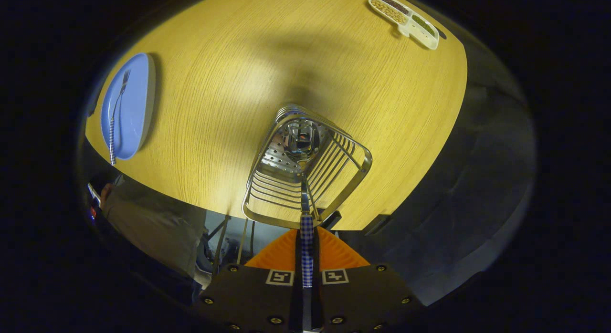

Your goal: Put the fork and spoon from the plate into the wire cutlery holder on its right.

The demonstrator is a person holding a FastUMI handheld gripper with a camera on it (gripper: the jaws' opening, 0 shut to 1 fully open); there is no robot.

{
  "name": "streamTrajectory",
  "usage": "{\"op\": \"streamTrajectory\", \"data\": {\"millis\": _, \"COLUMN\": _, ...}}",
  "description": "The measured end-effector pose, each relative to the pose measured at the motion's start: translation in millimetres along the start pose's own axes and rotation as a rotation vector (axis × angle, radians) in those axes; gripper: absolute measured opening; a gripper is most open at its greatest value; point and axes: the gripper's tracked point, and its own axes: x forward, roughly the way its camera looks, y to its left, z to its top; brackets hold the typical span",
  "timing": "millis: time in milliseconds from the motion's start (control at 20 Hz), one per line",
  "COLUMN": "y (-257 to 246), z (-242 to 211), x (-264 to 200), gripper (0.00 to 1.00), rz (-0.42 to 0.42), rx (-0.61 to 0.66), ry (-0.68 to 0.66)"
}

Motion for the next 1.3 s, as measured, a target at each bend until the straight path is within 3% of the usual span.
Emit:
{"op": "streamTrajectory", "data": {"millis": 250, "y": 0.3, "z": -0.2, "x": -0.3, "gripper": 0.13, "rz": 0.019, "rx": 0.029, "ry": -0.003}}
{"op": "streamTrajectory", "data": {"millis": 850, "y": -5.6, "z": -24.2, "x": -36.0, "gripper": 0.14, "rz": 0.014, "rx": 0.093, "ry": -0.117}}
{"op": "streamTrajectory", "data": {"millis": 1050, "y": -7.6, "z": -20.7, "x": -38.0, "gripper": 0.21, "rz": 0.024, "rx": 0.121, "ry": -0.146}}
{"op": "streamTrajectory", "data": {"millis": 1300, "y": -3.7, "z": -23.8, "x": -49.0, "gripper": 0.21, "rz": 0.016, "rx": 0.129, "ry": -0.187}}
